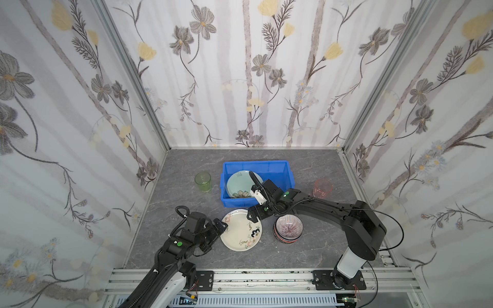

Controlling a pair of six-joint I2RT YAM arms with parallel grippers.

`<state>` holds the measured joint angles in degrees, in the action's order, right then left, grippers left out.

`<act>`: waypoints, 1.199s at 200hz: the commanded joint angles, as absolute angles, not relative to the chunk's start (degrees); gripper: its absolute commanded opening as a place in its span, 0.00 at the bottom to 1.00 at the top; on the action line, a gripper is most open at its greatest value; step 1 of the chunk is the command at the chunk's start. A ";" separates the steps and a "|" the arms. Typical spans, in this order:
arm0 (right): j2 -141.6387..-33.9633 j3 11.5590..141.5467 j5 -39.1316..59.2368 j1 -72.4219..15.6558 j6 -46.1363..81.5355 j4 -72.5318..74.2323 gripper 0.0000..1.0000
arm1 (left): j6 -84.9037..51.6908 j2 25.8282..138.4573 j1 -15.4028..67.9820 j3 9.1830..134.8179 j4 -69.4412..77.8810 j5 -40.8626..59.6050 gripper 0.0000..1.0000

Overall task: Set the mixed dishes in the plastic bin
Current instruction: 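Move both grippers to opposite rims of the cream patterned plate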

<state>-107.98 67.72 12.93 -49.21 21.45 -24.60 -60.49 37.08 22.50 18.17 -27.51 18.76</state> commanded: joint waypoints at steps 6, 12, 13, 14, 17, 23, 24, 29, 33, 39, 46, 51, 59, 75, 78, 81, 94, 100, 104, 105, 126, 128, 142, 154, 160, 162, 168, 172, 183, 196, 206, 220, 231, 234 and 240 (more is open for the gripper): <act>-109.45 67.57 15.09 -49.26 21.63 -21.82 0.90 | -61.52 39.53 23.27 17.49 -21.47 19.42 1.00; -109.80 67.59 15.62 -49.18 21.62 -21.63 0.89 | -61.52 39.96 23.31 17.48 -20.92 19.39 1.00; -109.87 67.59 15.67 -49.16 21.62 -21.62 0.89 | -61.48 40.06 23.34 17.48 -20.87 19.41 1.00; -109.91 67.54 15.79 -49.14 21.62 -21.58 0.89 | -61.50 40.07 23.45 17.49 -20.76 19.37 1.00; -110.05 67.51 16.08 -49.13 21.67 -21.42 0.88 | -61.44 40.28 23.49 17.49 -20.48 19.48 1.00; -110.42 67.41 16.62 -49.05 21.66 -21.15 0.87 | -61.37 40.60 23.47 17.53 -20.03 19.50 1.00; -110.45 67.37 16.70 -49.05 21.73 -21.12 0.87 | -61.40 40.65 23.51 17.56 -19.99 19.50 1.00; -110.77 67.32 17.10 -48.91 21.86 -20.88 0.86 | -61.43 40.83 23.60 17.49 -19.67 19.49 1.00; -111.02 67.28 17.38 -48.85 21.95 -20.72 0.86 | -61.47 41.06 23.52 17.49 -19.37 19.43 1.00; -111.30 67.19 17.73 -48.78 22.05 -20.45 0.84 | -61.53 41.29 23.65 17.50 -18.90 19.48 1.00; -111.65 67.06 18.16 -48.75 22.15 -20.16 0.83 | -61.61 41.56 23.71 17.48 -18.40 19.64 1.00; -111.81 66.98 18.45 -48.69 22.10 -20.06 0.81 | -61.61 41.85 23.74 17.49 -18.09 19.68 1.00; -112.10 66.82 18.85 -48.68 22.30 -19.79 0.80 | -61.58 42.30 23.73 17.58 -17.65 19.78 1.00; -112.44 66.62 19.25 -48.54 22.50 -19.43 0.77 | -61.56 43.12 23.98 17.75 -16.76 20.12 1.00; -112.49 66.54 19.25 -48.52 22.50 -19.47 0.77 | -61.59 43.15 23.99 17.75 -16.59 20.10 1.00; -112.62 66.53 19.25 -48.52 22.50 -19.43 0.77 | -61.59 43.40 24.07 17.75 -16.47 20.05 1.00; -112.89 66.45 19.20 -48.40 22.52 -19.44 0.77 | -61.57 44.22 24.27 17.61 -15.93 20.09 1.00; -113.10 66.41 19.21 -48.35 22.46 -19.43 0.77 | -61.61 44.47 24.39 17.58 -15.66 20.07 1.00; -113.13 66.36 19.25 -48.34 22.47 -19.43 0.77 | -61.68 44.60 24.50 17.66 -15.50 20.05 1.00; -113.21 66.36 19.25 -48.34 22.48 -19.43 0.77 | -61.69 44.62 24.51 17.66 -15.44 20.09 1.00; -113.66 66.14 19.43 -48.17 22.41 -19.29 0.77 | -62.23 45.10 25.08 17.58 -14.40 20.03 1.00; -113.71 66.10 19.40 -48.16 22.41 -19.28 0.76 | -62.36 45.07 25.19 17.60 -14.34 19.93 1.00; -114.06 66.05 19.53 -48.16 22.35 -19.16 0.76 | -62.94 45.20 25.68 17.58 -13.66 19.69 1.00; -114.28 66.01 19.86 -48.13 22.27 -19.07 0.76 | -63.41 45.51 26.07 17.59 -13.07 19.44 1.00; -114.38 66.04 19.94 -48.14 22.24 -18.92 0.76 | -63.58 45.76 26.30 17.62 -12.75 19.30 1.00; -114.44 66.01 19.95 -48.16 22.28 -18.90 0.76 | -63.62 45.80 26.35 17.59 -12.64 19.26 1.00; -114.52 66.02 20.02 -48.18 22.24 -18.90 0.76 | -63.79 46.09 26.66 17.62 -12.29 19.10 1.00; -114.59 66.02 20.08 -48.17 22.24 -18.92 0.75 | -63.81 46.33 26.78 17.54 -12.08 19.05 1.00; -114.69 66.01 20.48 -48.17 22.24 -18.72 0.75 | -64.07 47.13 27.27 17.63 -11.32 18.95 1.00; -114.81 66.04 20.93 -48.16 22.24 -18.60 0.72 | -64.40 48.15 27.79 17.73 -10.41 18.73 1.00; -114.93 66.05 21.16 -48.16 22.24 -18.46 0.71 | -64.66 49.06 28.31 17.79 -9.49 18.63 1.00; -114.91 66.01 21.27 -48.16 22.24 -18.37 0.70 | -65.08 50.10 29.03 18.08 -8.50 18.36 1.00; -114.94 65.84 21.43 -48.12 22.24 -18.28 0.68 | -65.26 50.98 29.48 18.40 -7.73 18.13 1.00; -114.93 65.83 21.51 -48.14 22.17 -18.25 0.68 | -65.25 51.17 29.55 18.43 -7.59 18.04 1.00; -115.02 65.81 21.69 -47.99 22.23 -18.20 0.67 | -65.38 51.68 29.83 18.62 -7.20 17.91 1.00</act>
